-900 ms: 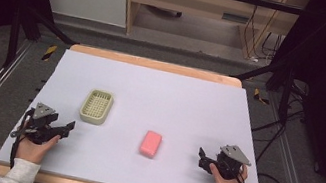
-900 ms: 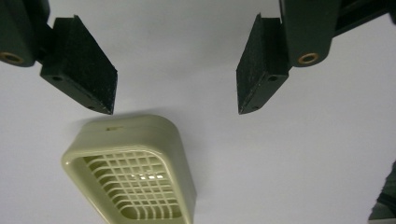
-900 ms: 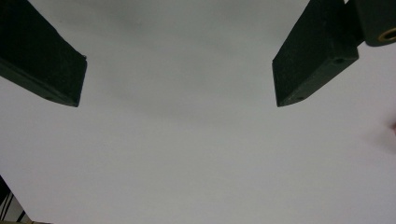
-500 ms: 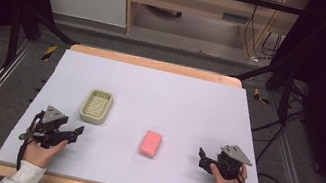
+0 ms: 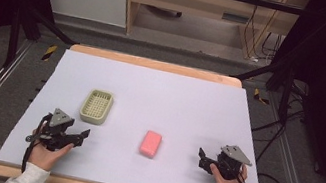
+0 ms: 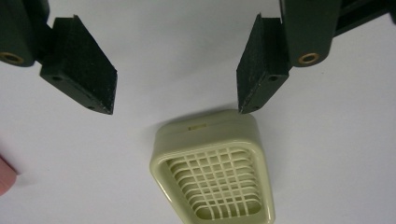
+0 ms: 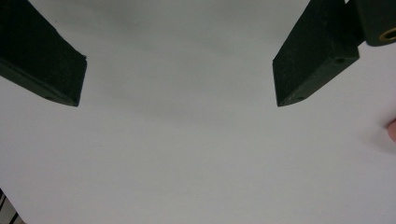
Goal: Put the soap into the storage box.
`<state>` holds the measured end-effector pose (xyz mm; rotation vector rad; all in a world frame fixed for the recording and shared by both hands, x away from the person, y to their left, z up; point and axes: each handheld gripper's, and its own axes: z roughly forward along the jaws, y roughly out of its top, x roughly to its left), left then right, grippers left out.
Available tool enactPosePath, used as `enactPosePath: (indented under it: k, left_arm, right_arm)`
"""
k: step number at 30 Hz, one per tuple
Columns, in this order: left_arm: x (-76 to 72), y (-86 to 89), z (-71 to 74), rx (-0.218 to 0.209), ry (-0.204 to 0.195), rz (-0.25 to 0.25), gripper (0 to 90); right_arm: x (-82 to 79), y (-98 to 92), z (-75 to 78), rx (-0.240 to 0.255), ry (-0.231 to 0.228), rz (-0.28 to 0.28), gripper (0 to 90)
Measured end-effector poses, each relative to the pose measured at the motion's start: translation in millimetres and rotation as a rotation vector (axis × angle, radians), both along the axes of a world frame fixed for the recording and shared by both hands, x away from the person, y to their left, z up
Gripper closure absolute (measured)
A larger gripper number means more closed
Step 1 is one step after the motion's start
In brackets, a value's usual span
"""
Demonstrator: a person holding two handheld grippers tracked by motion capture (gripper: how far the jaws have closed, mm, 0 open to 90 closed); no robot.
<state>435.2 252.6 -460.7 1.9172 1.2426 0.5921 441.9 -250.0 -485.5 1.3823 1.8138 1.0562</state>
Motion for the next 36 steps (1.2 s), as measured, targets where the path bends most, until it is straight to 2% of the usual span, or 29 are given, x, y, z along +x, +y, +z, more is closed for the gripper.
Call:
enactPosePath:
  k: [12, 36]
  left_arm:
    - [-2.5, -14.3, -1.5, 0.028, 0.004, -0.045, 27.5]
    - [-0.4, -34.3, 2.8, 0.03, -0.003, -0.089, 25.3]
  right_arm:
    - [1.2, 1.0, -0.4, -0.005, 0.016, 0.01, 4.6]
    - [1.8, 0.9, -0.7, -0.009, 0.019, 0.014, 4.7]
